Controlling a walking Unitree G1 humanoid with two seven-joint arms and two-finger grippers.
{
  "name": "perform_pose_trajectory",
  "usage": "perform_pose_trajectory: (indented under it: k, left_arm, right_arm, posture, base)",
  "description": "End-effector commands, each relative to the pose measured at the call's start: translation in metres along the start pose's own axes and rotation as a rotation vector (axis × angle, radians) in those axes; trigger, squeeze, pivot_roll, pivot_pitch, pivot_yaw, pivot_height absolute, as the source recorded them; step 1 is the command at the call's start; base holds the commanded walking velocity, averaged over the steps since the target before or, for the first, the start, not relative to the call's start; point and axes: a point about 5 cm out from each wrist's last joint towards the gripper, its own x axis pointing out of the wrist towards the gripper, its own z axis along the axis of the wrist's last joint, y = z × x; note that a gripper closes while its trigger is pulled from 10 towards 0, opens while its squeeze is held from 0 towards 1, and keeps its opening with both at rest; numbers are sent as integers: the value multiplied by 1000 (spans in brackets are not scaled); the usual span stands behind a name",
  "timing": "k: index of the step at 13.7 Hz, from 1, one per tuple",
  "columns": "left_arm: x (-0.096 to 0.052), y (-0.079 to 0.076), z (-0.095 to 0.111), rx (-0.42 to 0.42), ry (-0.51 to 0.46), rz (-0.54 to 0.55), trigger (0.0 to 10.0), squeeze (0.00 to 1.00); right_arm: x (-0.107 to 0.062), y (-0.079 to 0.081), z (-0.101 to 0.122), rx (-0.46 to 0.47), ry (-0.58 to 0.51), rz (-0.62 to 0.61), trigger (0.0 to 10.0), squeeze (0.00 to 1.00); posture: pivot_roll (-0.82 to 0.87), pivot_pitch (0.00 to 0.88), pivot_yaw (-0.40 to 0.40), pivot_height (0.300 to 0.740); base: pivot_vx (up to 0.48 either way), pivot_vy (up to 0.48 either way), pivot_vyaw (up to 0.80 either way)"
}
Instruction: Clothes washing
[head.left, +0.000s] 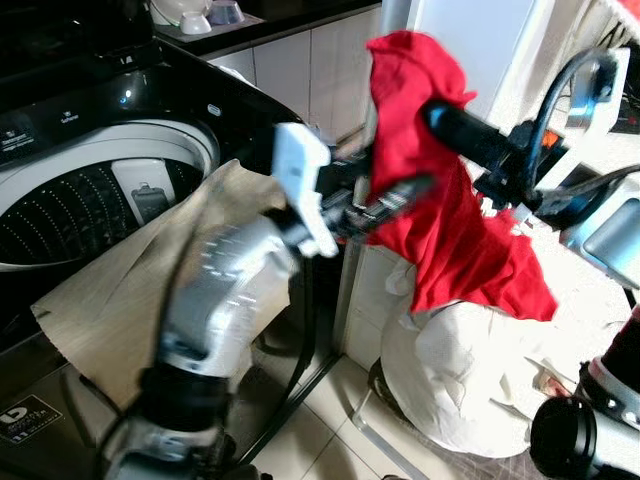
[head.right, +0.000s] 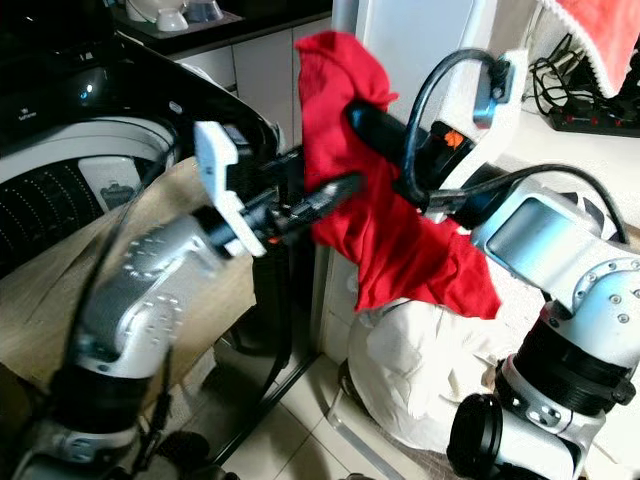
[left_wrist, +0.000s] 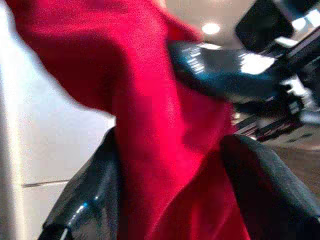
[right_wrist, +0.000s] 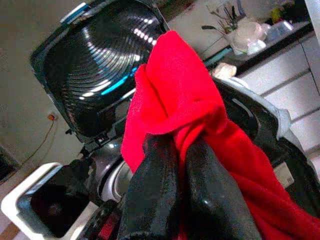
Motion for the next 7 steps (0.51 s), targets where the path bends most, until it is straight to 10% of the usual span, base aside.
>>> perform_pose_trajectory:
  k: [1,3,7]
  left_arm:
    - [4,-8,-1,-9,9,-45,10000,0]
    - [3,-4,-4,-18,12,-18,0,0]
    - [-1,3,-2,-14,11,2,0,0]
  right_arm:
    - [0,5,1,-10,-11,18,0,0]
    - [0,5,1,-8,-6,14,0,0]
    - [0,5,-1,-15,7,7,0,0]
  posture:
    - [-116,0,-4,740]
    - [-117,0,-3,740]
    - [-113,0,-3,740]
  base:
    - [0,0,0]
    - [0,0,0]
    - [0,0,0]
